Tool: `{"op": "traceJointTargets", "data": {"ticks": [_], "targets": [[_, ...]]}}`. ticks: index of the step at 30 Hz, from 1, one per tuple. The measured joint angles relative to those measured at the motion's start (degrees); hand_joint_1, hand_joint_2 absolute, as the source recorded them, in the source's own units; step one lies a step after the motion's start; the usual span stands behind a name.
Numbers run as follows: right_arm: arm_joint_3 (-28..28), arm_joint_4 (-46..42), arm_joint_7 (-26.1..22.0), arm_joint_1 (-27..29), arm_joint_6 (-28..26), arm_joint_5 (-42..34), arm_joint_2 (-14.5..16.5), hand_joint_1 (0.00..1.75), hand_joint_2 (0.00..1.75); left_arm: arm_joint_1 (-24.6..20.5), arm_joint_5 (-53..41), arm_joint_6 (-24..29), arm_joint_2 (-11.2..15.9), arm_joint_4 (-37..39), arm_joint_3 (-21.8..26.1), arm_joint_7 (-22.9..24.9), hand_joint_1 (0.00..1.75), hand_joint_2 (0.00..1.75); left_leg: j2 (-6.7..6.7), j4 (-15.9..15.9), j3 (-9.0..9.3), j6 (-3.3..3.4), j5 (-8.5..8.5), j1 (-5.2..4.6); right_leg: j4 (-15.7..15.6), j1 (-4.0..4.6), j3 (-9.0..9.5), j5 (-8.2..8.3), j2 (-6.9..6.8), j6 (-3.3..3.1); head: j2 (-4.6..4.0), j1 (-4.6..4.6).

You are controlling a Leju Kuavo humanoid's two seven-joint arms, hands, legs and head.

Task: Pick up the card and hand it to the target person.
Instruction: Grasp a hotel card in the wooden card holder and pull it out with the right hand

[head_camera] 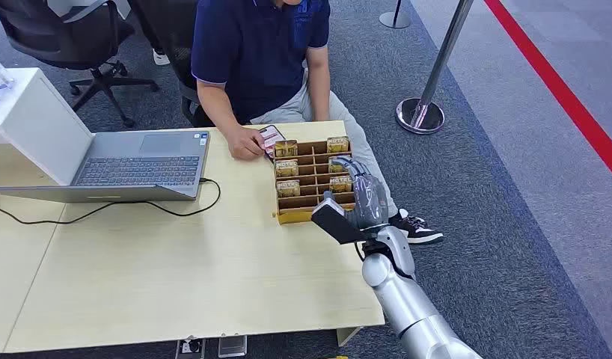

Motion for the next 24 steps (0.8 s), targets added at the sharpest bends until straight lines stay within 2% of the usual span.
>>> {"op": "traceJointTargets", "data": {"ticks": [4,8,9,17,24], "targets": [[1.3,1.7,2.4,-1.8,-1.1,3.7,0.2,1.43,1.75,-0.1,-0.2,0.0,0.0,0.0,0.1,0.1,0.0,0.0,0.0,0.0,0.0,0.0,0.0,0.0,0.0,0.0,0.0,0.0,0.0,0.0,0.0,-0.01],[2.9,5.0,4.5,-4.4,-3.0,8.5,0.5,0.58,1.75,-0.1,-0.5,0.0,-0.1,0.0,0.6,0.2,0.0,0.0,0.0,0.0,0.0,0.01,0.01,0.0,0.0,0.0,0.0,0.0,0.0,0.0,0.0,0.01],[3.3,5.8,4.7,-5.0,-3.3,9.0,0.5,0.51,1.75,-0.1,-0.6,0.0,-0.2,0.0,0.7,0.2,0.0,0.0,0.0,0.0,0.0,0.01,0.01,0.0,0.0,0.0,0.0,0.0,0.0,0.0,0.0,0.01],[4.7,11.6,5.1,-8.2,-4.4,10.1,0.6,0.2,1.75,-0.1,-1.2,-0.1,-0.2,0.0,1.2,0.2,0.0,0.0,-0.01,0.0,-0.01,0.01,0.01,0.0,0.0,0.0,0.0,0.0,0.0,0.0,0.0,0.01],[5.2,15.1,6.1,-10.1,-6.0,11.5,0.9,0.21,1.75,-0.1,-1.3,-0.1,-0.2,0.0,1.4,0.3,0.0,0.0,-0.01,0.0,-0.01,0.01,0.01,0.0,0.0,0.0,0.0,0.0,0.0,0.0,0.0,-0.01]]}}
